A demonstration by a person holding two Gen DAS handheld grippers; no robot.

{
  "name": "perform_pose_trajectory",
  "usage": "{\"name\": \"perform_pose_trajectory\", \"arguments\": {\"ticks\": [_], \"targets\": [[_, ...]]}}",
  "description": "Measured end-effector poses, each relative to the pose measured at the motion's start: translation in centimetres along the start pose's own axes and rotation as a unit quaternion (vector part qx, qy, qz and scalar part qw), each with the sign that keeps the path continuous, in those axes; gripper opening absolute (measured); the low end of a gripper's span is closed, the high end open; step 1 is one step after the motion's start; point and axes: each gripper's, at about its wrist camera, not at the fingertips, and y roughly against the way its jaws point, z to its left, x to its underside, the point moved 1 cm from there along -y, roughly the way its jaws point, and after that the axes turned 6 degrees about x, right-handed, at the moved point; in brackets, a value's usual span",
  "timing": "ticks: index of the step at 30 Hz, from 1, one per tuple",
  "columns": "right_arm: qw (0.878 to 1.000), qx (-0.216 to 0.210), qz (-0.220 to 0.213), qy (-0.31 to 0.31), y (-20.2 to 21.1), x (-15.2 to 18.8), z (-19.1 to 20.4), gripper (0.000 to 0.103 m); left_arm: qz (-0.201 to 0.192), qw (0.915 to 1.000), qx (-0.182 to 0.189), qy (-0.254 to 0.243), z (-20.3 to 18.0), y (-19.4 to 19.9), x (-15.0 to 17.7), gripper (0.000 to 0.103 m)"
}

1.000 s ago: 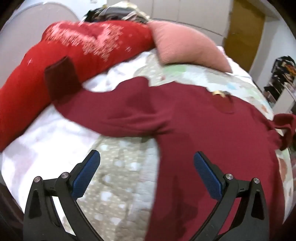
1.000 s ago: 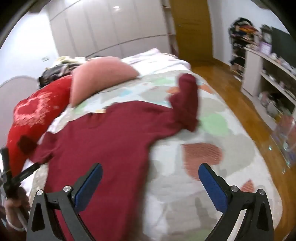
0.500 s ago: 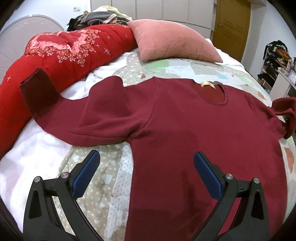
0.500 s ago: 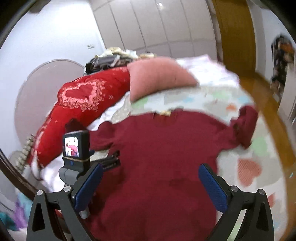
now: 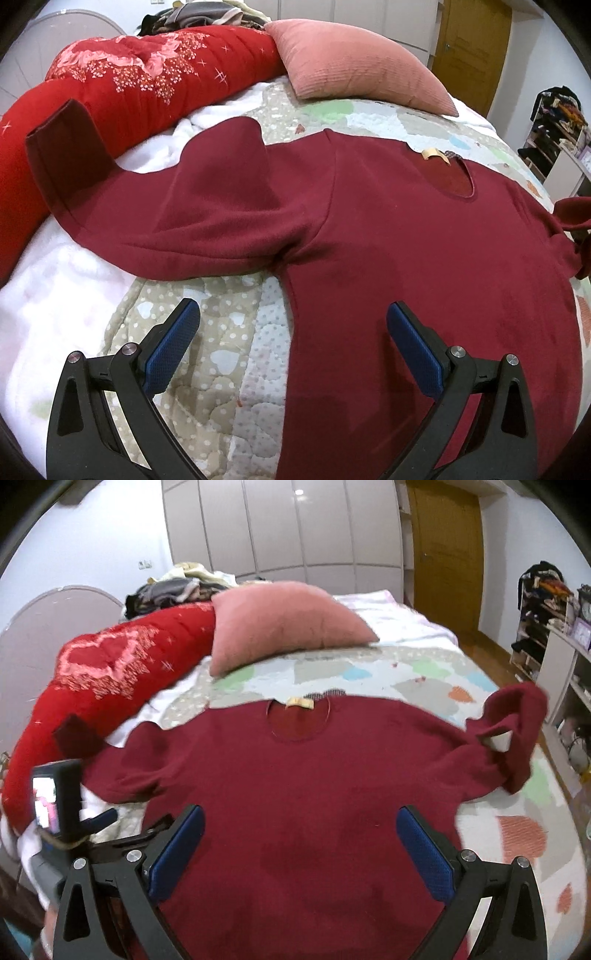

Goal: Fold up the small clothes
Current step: 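Move the right tool toward the cuff of the dark red sweater's sleeve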

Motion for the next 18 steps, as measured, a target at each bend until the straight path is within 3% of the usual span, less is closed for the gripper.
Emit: {"name": "perform_pose_trajectory", "arguments": {"ticks": [5, 18], "targets": [[1.0, 0.003, 0.021, 0.006, -2.9, 0.5, 0.8, 0.103, 0.006, 1.0, 0.0, 0.008, 0.5, -0.3, 0.1, 0.102], [0.999, -0.008, 0.029, 0.032, -4.4, 1.5, 3.1, 0.103, 0.001, 0.9993, -0.001, 0.037, 1.9, 0.2, 0.2, 0.102]]}}
